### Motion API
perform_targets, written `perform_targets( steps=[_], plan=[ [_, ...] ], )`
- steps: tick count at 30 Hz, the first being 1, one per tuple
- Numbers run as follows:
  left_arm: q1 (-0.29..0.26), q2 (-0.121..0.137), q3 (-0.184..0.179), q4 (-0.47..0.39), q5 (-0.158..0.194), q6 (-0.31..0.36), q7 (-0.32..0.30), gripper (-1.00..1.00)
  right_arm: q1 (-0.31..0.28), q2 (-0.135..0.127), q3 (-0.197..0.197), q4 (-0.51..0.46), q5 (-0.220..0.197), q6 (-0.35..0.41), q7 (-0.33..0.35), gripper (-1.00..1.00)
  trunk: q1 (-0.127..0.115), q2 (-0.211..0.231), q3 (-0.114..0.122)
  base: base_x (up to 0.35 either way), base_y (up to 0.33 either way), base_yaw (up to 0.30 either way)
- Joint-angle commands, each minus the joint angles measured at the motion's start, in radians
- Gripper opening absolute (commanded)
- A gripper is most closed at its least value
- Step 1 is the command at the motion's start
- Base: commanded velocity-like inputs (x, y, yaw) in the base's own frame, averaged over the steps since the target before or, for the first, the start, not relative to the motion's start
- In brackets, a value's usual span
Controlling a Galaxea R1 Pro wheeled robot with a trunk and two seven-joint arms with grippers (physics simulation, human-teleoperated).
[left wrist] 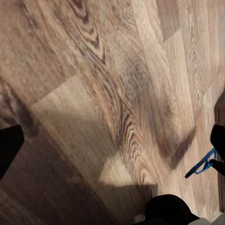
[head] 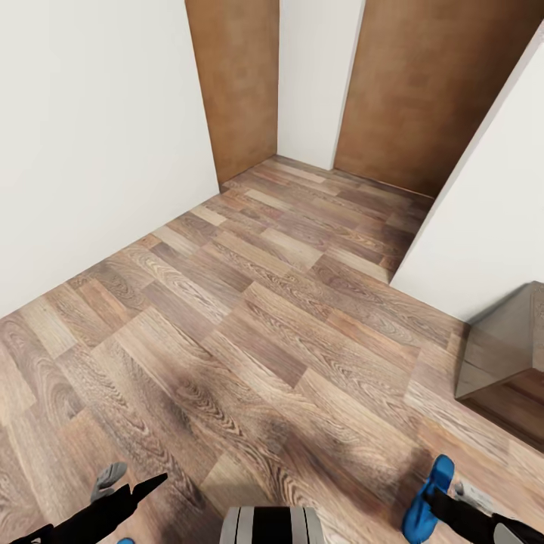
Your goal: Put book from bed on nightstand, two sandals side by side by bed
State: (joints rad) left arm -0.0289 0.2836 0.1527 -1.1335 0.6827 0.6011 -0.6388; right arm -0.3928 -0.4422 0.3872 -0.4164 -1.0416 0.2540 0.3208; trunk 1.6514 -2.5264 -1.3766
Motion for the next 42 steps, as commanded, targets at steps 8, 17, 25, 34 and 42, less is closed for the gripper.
perform_targets(
  steps=[8,17,25,34,42],
  plan=[
    [0.0,-0.001,-0.088,0.028,-0.079,-0.058,-0.001,1.0,0.0,-0.001,0.001,0.159,0.131,-0.167,0.526,-1.0,-0.004,0.002,0.03,0.0,0.0,0.0],
    [0.0,-0.018,-0.132,0.092,-0.096,-0.141,-0.001,1.0,0.0,0.0,0.002,0.303,0.144,-0.326,0.555,-1.0,-0.008,0.004,0.065,0.0,0.0,0.0],
    [0.0,-0.026,-0.145,0.117,-0.14,-0.187,-0.001,1.0,0.0,0.001,0.007,0.313,0.262,-0.414,0.63,-1.0,-0.011,0.006,0.096,0.0,0.0,0.0],
    [0.0,-0.038,-0.144,0.119,-0.15,-0.195,0.002,1.0,0.0,0.001,-0.011,0.391,0.278,-0.424,0.406,-1.0,-0.015,0.008,0.131,0.0,0.0,0.0],
    [0.0,-0.038,-0.144,0.12,-0.15,-0.195,0.002,1.0,0.0,0.001,-0.016,0.389,0.247,-0.419,0.191,-1.0,-0.019,0.01,0.162,0.0,0.0,0.0]
  ],
)
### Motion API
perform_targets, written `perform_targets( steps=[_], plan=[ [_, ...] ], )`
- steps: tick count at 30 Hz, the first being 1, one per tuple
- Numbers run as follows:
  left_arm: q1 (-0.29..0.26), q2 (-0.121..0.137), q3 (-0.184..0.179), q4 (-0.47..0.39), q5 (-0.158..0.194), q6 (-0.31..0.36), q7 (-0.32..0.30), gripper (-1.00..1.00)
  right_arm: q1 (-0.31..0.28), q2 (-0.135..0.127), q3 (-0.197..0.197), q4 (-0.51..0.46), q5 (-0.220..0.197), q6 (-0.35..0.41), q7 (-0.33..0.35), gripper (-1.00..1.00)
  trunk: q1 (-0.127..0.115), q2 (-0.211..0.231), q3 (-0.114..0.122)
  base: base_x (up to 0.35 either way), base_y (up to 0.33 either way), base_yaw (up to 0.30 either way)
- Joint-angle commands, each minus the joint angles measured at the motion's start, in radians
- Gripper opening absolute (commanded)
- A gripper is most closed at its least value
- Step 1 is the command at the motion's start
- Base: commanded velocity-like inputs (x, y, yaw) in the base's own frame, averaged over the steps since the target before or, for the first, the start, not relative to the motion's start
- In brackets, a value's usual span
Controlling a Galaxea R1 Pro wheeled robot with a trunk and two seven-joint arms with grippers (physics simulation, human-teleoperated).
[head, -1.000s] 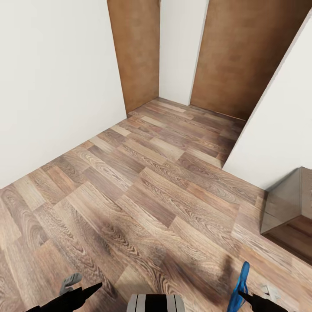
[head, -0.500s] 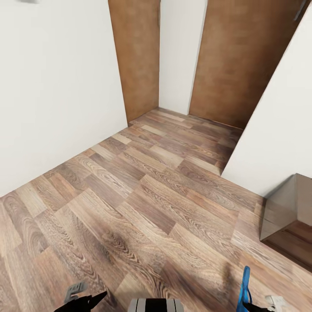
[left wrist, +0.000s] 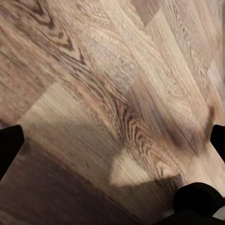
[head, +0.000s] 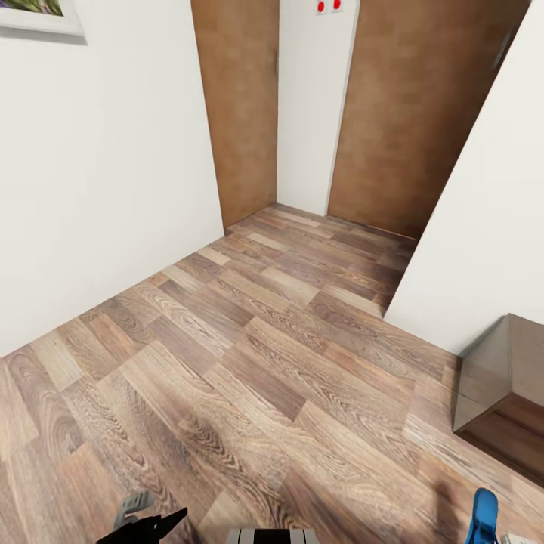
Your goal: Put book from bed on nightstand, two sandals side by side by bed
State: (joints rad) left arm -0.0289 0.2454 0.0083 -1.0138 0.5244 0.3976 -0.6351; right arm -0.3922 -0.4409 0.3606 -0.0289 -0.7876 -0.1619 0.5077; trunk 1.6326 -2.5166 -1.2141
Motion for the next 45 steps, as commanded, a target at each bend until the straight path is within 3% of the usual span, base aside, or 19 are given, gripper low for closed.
perform_targets(
  steps=[1,4,9,11,45],
  plan=[
    [0.0,0.0,0.0,0.0,0.008,0.009,-0.001,1.0,0.0,-0.002,0.011,-0.005,-0.012,0.001,0.008,-1.0,-0.001,0.0,0.003,0.0,0.0,0.0],
    [0.0,0.0,0.0,0.0,0.008,0.009,-0.002,1.0,0.0,-0.002,0.011,-0.008,-0.012,0.006,0.099,-1.0,-0.002,0.001,0.015,0.0,0.0,0.0],
    [0.0,0.001,0.007,0.0,0.008,0.009,-0.004,1.0,0.0,-0.002,0.011,-0.005,-0.01,0.01,0.453,-1.0,-0.004,0.002,0.034,0.0,0.0,0.0],
    [0.0,0.003,0.009,0.0,0.008,0.008,-0.005,1.0,0.0,-0.002,0.013,-0.004,-0.009,0.01,0.501,-1.0,-0.005,0.002,0.042,0.0,0.0,0.0],
    [0.0,0.005,0.028,0.0,0.011,0.009,-0.008,1.0,0.0,-0.001,0.023,0.008,-0.009,-0.007,0.514,-1.0,-0.02,0.01,0.173,0.0,0.0,0.0]
  ],
)
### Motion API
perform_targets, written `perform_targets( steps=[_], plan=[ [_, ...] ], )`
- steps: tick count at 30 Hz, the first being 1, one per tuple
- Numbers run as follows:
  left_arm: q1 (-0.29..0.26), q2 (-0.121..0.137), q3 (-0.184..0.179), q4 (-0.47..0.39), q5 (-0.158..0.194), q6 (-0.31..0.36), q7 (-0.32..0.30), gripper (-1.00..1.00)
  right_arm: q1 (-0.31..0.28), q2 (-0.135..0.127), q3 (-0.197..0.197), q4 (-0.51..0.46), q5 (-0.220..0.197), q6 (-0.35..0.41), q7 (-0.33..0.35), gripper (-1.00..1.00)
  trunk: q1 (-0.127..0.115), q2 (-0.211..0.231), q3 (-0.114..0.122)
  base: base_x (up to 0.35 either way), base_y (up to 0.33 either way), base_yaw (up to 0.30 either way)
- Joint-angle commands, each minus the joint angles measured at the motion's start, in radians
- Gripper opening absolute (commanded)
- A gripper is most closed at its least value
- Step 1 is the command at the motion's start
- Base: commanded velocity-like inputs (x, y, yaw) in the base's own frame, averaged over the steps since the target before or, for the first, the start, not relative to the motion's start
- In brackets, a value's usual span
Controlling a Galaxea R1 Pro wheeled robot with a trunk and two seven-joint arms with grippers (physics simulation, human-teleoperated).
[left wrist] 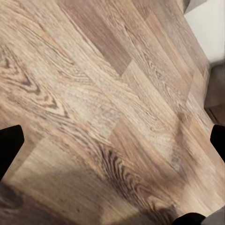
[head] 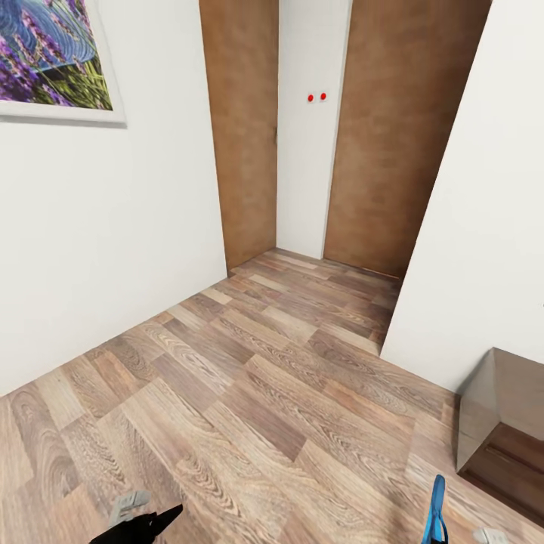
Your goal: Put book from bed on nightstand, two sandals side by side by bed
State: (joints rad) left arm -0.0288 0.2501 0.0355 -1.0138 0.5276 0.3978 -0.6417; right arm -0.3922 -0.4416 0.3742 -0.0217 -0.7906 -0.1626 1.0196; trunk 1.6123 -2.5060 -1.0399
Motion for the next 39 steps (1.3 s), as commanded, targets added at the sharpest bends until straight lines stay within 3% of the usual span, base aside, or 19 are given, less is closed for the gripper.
perform_targets(
  steps=[1,27,39],
  plan=[
    [0.0,0.0,0.001,0.0,0.008,0.009,-0.001,1.0,0.0,0.0,0.009,0.001,-0.005,-0.006,0.002,-1.0,-0.001,0.0,0.003,0.0,0.0,0.0],
    [0.0,0.0,0.0,0.0,0.008,0.009,0.002,1.0,0.0,0.001,0.009,0.002,-0.005,-0.008,0.0,-1.0,-0.012,0.006,0.104,0.0,0.0,0.0],
    [0.0,-0.001,-0.002,0.0,0.006,0.009,0.003,1.0,0.0,0.001,0.009,0.002,-0.005,-0.008,0.0,-1.0,-0.058,0.09,0.141,0.0,0.0,0.0]
  ],
)
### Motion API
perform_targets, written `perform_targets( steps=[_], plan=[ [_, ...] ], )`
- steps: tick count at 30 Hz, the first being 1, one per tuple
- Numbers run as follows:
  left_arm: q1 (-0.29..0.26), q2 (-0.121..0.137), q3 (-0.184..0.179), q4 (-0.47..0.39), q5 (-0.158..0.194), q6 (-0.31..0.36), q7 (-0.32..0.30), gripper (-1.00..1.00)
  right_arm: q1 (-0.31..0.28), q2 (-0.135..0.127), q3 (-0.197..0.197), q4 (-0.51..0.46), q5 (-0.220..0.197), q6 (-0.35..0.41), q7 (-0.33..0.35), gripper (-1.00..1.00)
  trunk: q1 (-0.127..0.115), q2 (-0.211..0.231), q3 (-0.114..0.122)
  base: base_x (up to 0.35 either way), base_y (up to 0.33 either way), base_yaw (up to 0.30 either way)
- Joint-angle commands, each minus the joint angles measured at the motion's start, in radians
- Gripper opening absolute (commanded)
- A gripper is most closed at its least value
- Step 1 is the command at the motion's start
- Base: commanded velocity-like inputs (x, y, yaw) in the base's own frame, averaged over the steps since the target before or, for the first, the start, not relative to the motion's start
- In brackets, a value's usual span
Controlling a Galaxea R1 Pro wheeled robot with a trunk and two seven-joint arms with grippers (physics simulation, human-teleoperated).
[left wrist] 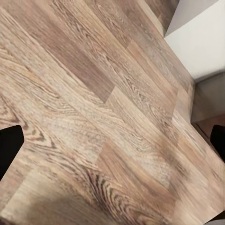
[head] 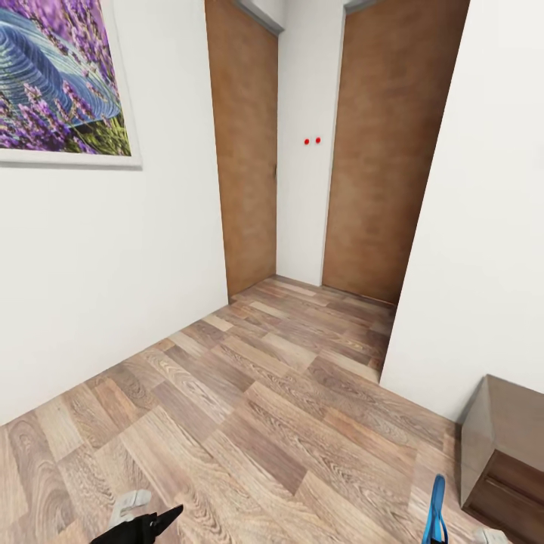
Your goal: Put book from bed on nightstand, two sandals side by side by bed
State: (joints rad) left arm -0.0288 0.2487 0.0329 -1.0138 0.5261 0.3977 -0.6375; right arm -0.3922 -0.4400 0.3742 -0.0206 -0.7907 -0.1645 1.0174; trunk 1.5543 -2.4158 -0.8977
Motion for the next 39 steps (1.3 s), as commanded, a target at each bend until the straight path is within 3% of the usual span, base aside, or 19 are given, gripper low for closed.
perform_targets(
  steps=[1,34,39],
  plan=[
    [0.0,0.0,0.001,0.0,0.008,0.009,-0.002,1.0,-0.001,0.0,0.009,0.001,-0.005,-0.006,0.003,-1.0,-0.004,0.007,0.002,0.0,0.0,0.0],
    [0.0,0.0,-0.001,0.0,0.008,0.009,-0.002,1.0,-0.001,0.001,0.009,0.001,-0.005,-0.006,0.004,-1.0,-0.131,0.238,0.106,0.0,0.0,-0.001],
    [0.0,0.0,-0.001,0.0,0.008,0.008,-0.002,1.0,-0.001,0.001,0.009,0.001,-0.005,-0.006,0.004,-1.0,-0.15,0.273,0.123,0.0,0.0,-0.185]
  ],
)
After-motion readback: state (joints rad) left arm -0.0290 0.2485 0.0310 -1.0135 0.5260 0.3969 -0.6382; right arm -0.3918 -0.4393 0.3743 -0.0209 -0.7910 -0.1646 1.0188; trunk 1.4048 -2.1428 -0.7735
